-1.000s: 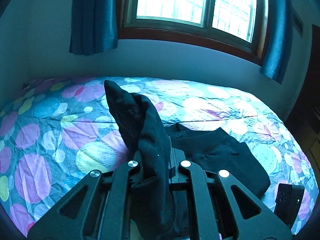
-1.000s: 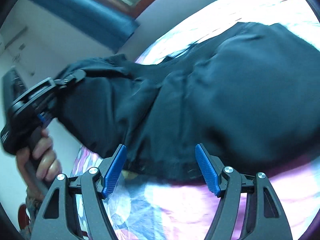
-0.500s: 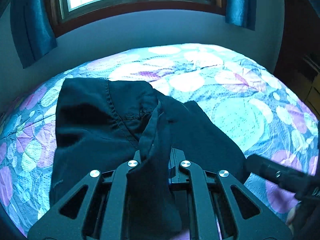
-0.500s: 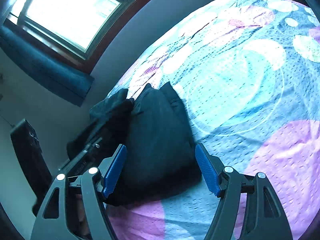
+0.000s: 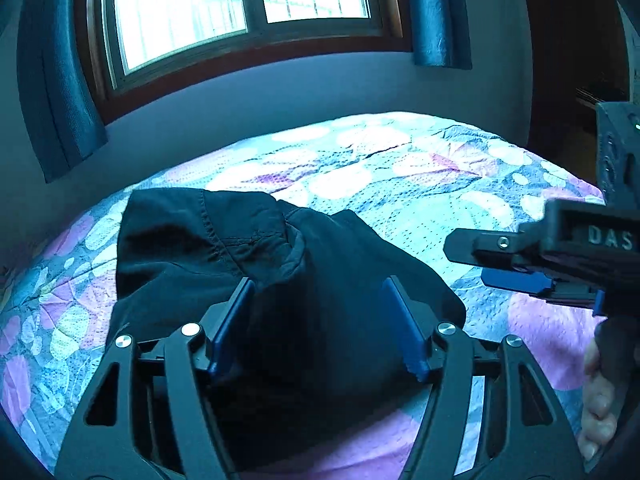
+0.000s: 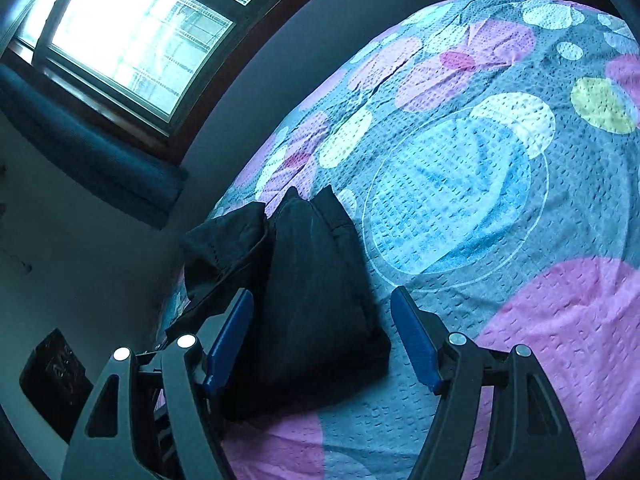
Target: Fold small clothes
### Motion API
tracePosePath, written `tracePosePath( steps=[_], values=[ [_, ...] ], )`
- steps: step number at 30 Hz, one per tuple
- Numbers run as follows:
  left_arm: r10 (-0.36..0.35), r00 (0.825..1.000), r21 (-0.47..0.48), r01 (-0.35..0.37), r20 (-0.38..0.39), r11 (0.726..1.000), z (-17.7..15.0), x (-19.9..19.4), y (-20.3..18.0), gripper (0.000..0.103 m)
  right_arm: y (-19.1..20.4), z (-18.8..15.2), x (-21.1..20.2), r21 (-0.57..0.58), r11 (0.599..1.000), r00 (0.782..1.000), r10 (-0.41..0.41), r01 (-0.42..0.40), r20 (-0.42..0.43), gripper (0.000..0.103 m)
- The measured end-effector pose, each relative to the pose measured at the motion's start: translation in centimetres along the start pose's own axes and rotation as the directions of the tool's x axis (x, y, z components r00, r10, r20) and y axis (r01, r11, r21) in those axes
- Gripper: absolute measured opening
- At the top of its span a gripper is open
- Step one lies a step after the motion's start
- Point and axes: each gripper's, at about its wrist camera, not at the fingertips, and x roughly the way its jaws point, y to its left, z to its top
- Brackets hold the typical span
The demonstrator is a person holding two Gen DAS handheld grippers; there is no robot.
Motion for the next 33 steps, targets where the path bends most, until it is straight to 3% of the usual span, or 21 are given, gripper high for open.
tracePosePath(
  steps=[4,6,8,12,14,17,18,19,20,21,22,25,27,33],
  values=[
    [0.006,1.000,-0.073,-0.004,0.030,0.997,-1.6,-3.9,2.7,0.066,1.8,0.1,0.6,-0.013,0.999,0.998,0.052,-0.052,-0.029,0.070],
    [0.016,0.999,-0.111,-0.011,0.042,0.994,-2.9,-5.5,4.5,0.071,2.9,-0.2,1.3,-0.026,0.996,0.994,0.084,-0.086,-0.062,0.071],
    [0.072,0.996,-0.132,-0.066,0.044,0.989,-4.6,-6.6,6.8,0.073,4.2,-0.8,1.8,-0.040,0.991,0.988,0.123,-0.127,-0.096,0.071],
    [0.160,0.986,-0.170,-0.164,-0.042,0.972,-7.5,-5.9,10.8,0.073,6.4,-1.2,4.8,-0.029,0.981,0.967,0.183,-0.191,-0.180,0.071],
    [0.132,0.986,-0.218,-0.152,-0.104,0.964,-8.4,-4.6,12.4,0.073,7.4,-1.3,6.5,-0.041,0.984,0.965,0.159,-0.171,-0.210,0.071],
    [0.107,0.986,-0.245,-0.136,-0.127,0.960,-8.4,-3.5,13.0,0.073,8.3,-1.3,9.2,-0.053,0.990,0.958,0.114,-0.132,-0.265,0.071],
    [0.107,0.986,-0.238,-0.136,-0.129,0.962,-8.3,-3.1,12.8,0.073,8.4,-1.4,10.1,-0.059,0.992,0.956,0.090,-0.110,-0.278,0.068],
    [0.119,0.984,-0.227,-0.146,-0.131,0.963,-8.2,-2.7,12.8,0.073,8.6,-1.5,10.8,-0.071,0.993,0.955,0.071,-0.095,-0.288,0.059],
    [0.125,0.983,-0.224,-0.153,-0.136,0.963,-8.1,-2.5,12.8,0.073,8.9,-1.6,11.4,-0.095,0.991,0.953,0.059,-0.091,-0.298,0.037],
    [0.128,0.981,-0.226,-0.159,-0.145,0.961,-8.1,-2.2,12.9,0.073,9.2,-1.6,11.8,-0.120,0.990,0.952,0.040,-0.080,-0.302,0.029],
    [0.130,0.980,-0.236,-0.163,-0.152,0.958,-8.1,-2.0,13.2,0.073,9.4,-1.4,11.6,-0.136,0.988,0.955,0.032,-0.075,-0.294,0.027],
    [0.134,0.978,-0.260,-0.172,-0.158,0.950,-8.2,-2.0,14.0,0.073,10.2,-0.3,9.3,-0.136,0.980,0.966,0.112,-0.147,-0.233,0.021],
    [0.090,0.983,-0.275,-0.131,-0.159,0.952,-8.3,-1.9,14.1,0.080,10.6,0.4,7.3,-0.159,0.972,0.973,0.145,-0.174,-0.180,0.020],
    [0.052,0.987,-0.222,-0.085,-0.149,0.971,-8.0,-1.6,12.1,0.083,7.3,0.5,5.0,-0.163,0.981,0.990,0.090,-0.107,-0.106,0.019]
  ],
)
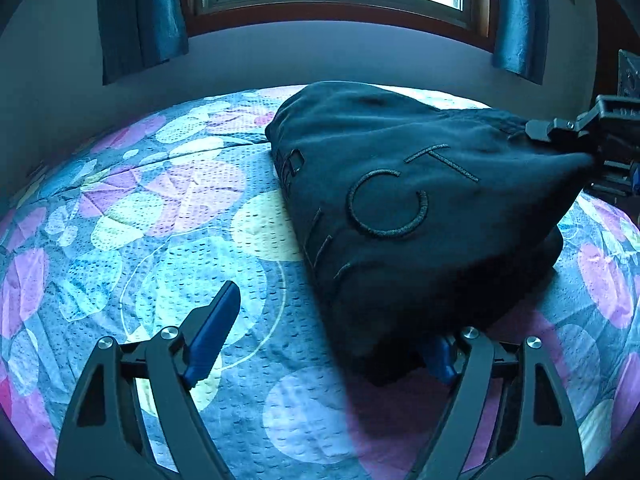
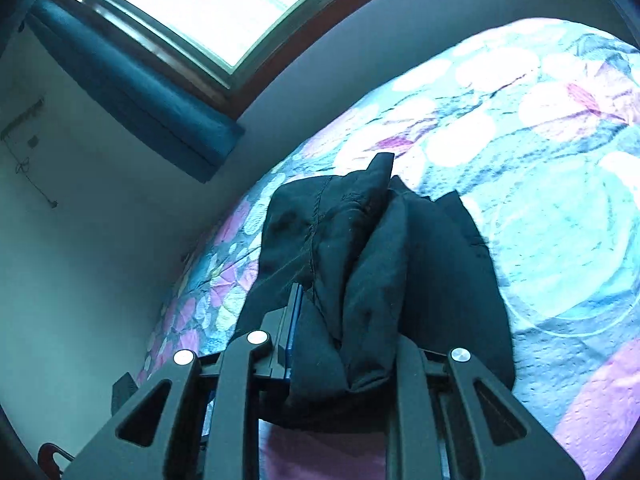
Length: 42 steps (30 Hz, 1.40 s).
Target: Fold small clothes
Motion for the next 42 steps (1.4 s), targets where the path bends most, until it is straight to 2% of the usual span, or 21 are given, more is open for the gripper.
tracePosePath(
  steps=[4,5,6,8,9,12,16,32,42],
  values=[
    [-0.021,0.998,0.025,0.023,-0.064,0.999,-0.2,1.4,-0.6,0.084,-4.7,-1.2,1.5,0.085,0.995,0.997,-0.056,0.060,-0.046,0.019],
    [-0.002,0.997,0.016,0.003,-0.077,1.000,-0.2,1.7,-0.5,0.084,-5.6,-1.5,2.0,0.101,0.992,0.996,-0.067,0.072,-0.058,0.019],
    [-0.013,0.996,-0.005,0.013,-0.088,1.000,-0.2,1.9,0.0,0.084,-6.6,-1.8,2.3,0.120,0.989,0.996,-0.074,0.080,-0.059,0.018],
    [-0.077,0.991,-0.068,0.070,-0.111,0.995,-0.3,2.4,1.1,0.084,-7.5,-1.8,2.3,0.169,0.985,0.998,-0.031,0.039,-0.052,0.018],
    [-0.086,0.990,-0.081,0.077,-0.114,0.994,-0.4,2.5,1.3,0.084,-7.4,-1.7,2.0,0.170,0.985,0.999,-0.022,0.030,-0.048,0.018],
    [-0.073,0.991,-0.071,0.065,-0.109,0.995,-0.5,2.4,1.2,0.084,-6.1,-1.4,1.4,0.106,0.992,0.997,-0.064,0.067,-0.038,0.018],
    [-0.085,0.990,-0.081,0.076,-0.112,0.994,-0.5,2.5,1.2,0.084,-6.0,-1.4,0.7,0.094,0.993,0.997,-0.068,0.070,-0.024,0.018],
    [-0.088,0.989,-0.083,0.078,-0.120,0.994,-0.2,2.8,1.9,0.085,-7.6,-1.7,1.9,0.144,0.989,0.999,-0.027,0.033,-0.040,0.018],
    [-0.109,0.984,-0.118,0.093,-0.139,0.989,-0.4,3.4,2.7,0.089,-8.2,-1.7,2.0,0.158,0.987,0.999,-0.012,0.019,-0.045,0.019]
  ],
)
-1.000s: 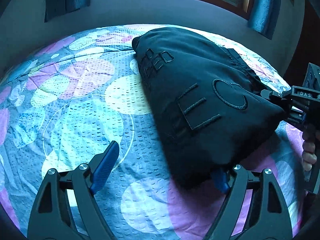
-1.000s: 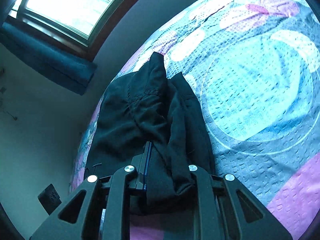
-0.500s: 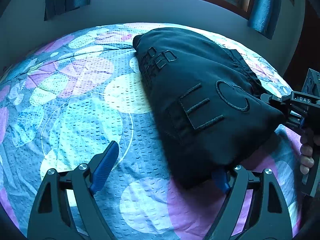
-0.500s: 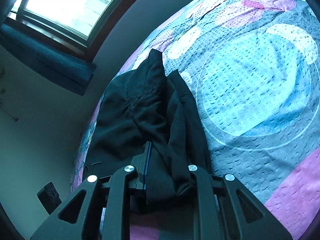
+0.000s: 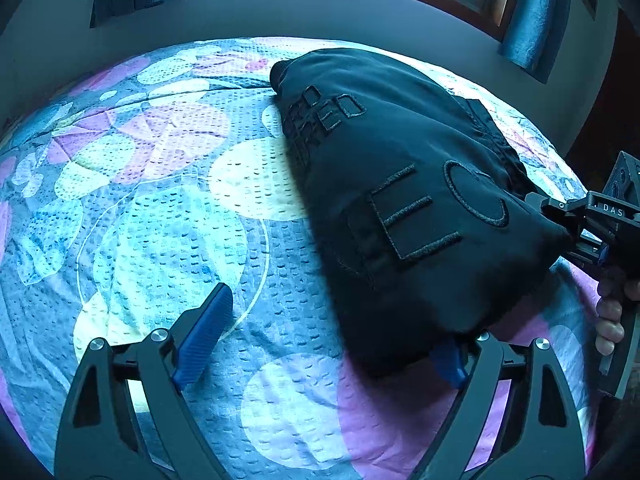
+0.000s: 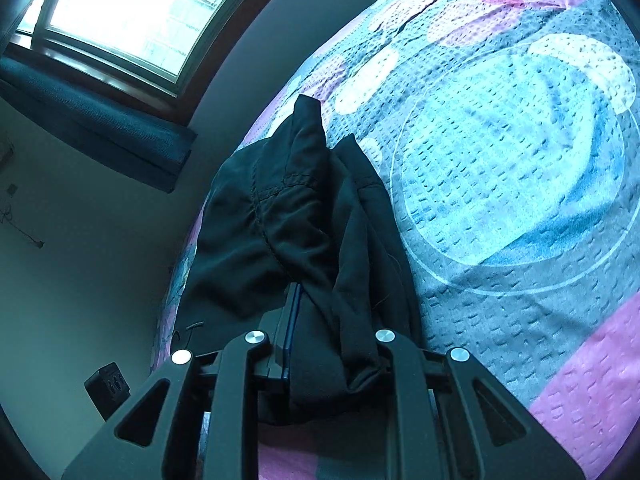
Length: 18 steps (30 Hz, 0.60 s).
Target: Fold small clothes
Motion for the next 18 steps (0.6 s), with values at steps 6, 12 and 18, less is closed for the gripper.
tracePosePath(
  steps=[6,12,18],
  values=[
    [-0.026,1.000,-0.015,0.026,-0.010,1.000,-0.1,0.1,0.2,0.089,-0.3,-0.1,-0.5,0.004,1.000,1.000,0.014,-0.014,-0.007,0.023],
    [-0.147,0.989,-0.070,0.145,-0.030,0.987,-0.8,-0.7,1.4,0.089,-0.6,-0.4,-1.6,0.019,0.999,0.998,0.052,-0.051,-0.023,0.037],
    [-0.300,0.954,-0.125,0.298,0.002,0.946,-1.6,-4.0,2.0,0.089,-0.2,-0.4,-3.7,-0.012,0.999,0.999,0.051,-0.051,0.007,0.060]
  ],
)
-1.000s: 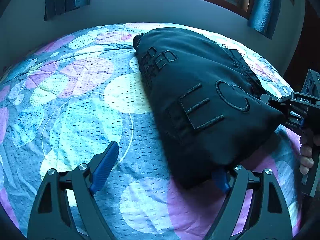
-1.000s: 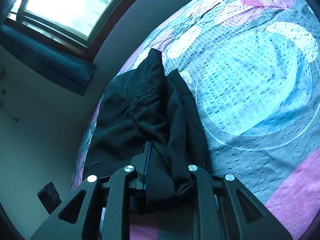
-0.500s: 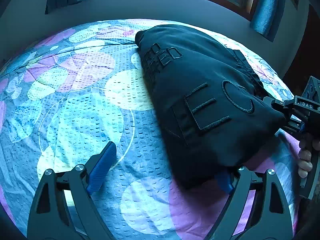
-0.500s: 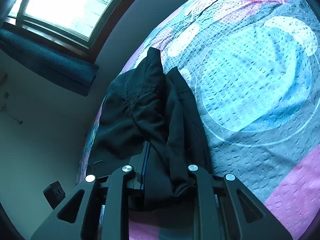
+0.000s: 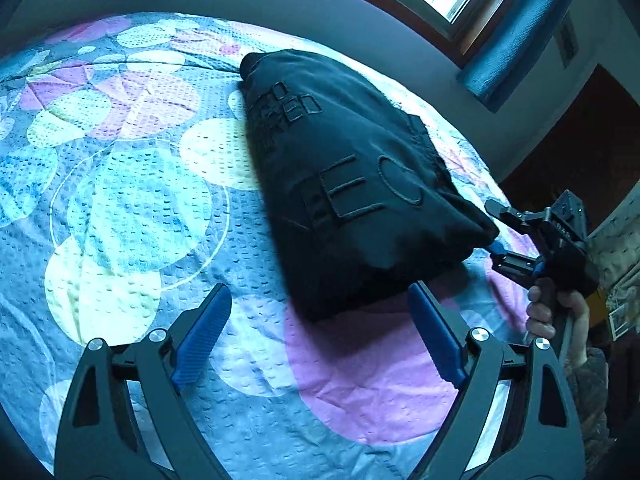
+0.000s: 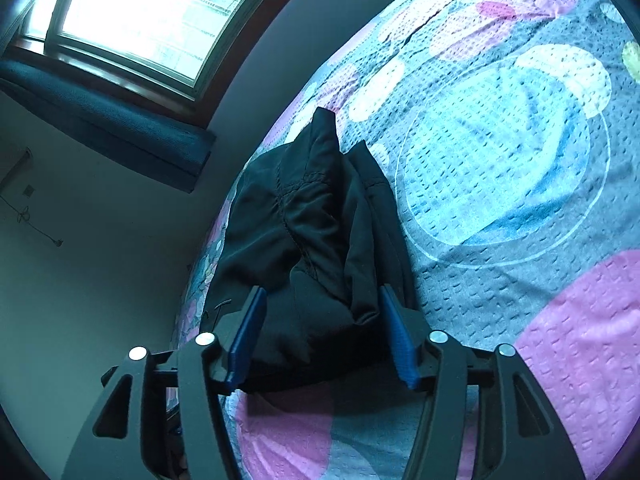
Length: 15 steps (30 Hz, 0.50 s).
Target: Fold small clothes
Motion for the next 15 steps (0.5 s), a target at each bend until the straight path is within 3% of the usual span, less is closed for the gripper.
tracePosePath(
  steps=[6,11,14,15],
  values=[
    [-0.056,0.998,-0.042,0.058,0.038,0.997,2.5,0.6,0.4,0.089,-0.6,0.6,0.3,-0.001,1.000,1.000,-0.026,0.026,0.000,0.063],
    [-0.134,0.991,-0.084,0.132,-0.014,0.988,4.2,3.9,1.0,0.090,-0.9,0.7,2.4,0.005,1.000,0.999,-0.011,0.011,-0.051,0.070],
    [-0.164,0.986,-0.121,0.159,-0.036,0.980,4.6,5.6,1.1,0.089,-0.6,0.5,3.1,-0.030,0.999,0.997,-0.042,0.040,-0.061,0.070],
    [-0.158,0.987,-0.128,0.152,-0.037,0.980,4.6,5.8,1.1,0.084,-0.2,0.4,3.1,-0.048,0.998,0.997,-0.052,0.050,-0.060,0.064]
  ],
)
